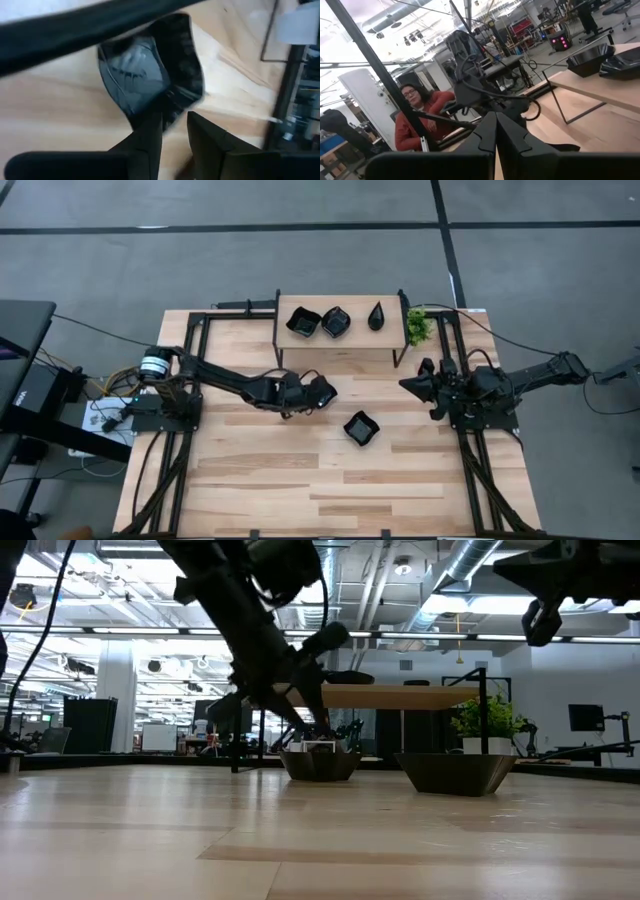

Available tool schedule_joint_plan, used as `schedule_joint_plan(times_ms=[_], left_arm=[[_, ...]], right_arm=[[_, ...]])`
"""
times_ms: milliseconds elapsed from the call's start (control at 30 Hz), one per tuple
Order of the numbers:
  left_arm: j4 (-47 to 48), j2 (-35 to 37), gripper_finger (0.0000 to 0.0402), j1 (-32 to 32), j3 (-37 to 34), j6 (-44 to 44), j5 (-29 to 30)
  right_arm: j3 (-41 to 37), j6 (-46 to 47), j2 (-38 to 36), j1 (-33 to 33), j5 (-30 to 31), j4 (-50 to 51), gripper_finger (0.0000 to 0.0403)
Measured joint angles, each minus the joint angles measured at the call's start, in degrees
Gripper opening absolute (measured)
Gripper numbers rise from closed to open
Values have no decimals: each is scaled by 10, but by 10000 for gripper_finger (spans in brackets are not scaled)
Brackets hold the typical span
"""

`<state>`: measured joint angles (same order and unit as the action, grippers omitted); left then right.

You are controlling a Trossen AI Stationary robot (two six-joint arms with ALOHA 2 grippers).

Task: Pick & Place Mini shaped plates
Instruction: Stack the distorted square plate on top of the other distorted square plates on the shelf

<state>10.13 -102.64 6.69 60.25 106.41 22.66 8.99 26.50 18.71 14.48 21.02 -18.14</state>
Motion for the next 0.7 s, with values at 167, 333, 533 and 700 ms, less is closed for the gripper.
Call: schedule_joint_plan(times_ms=[167,333,533,700], left_arm=[[78,34,92,24,14,41,30],[140,36,92,25,12,80,19],[101,11,92,9,12,81,6],[92,-8,92,4,12,82,-7]], right_arm=[[0,0,0,0,0,6,0],[0,0,0,0,0,18,0],[0,0,0,0,0,31,0],[0,0,0,0,0,29,0]])
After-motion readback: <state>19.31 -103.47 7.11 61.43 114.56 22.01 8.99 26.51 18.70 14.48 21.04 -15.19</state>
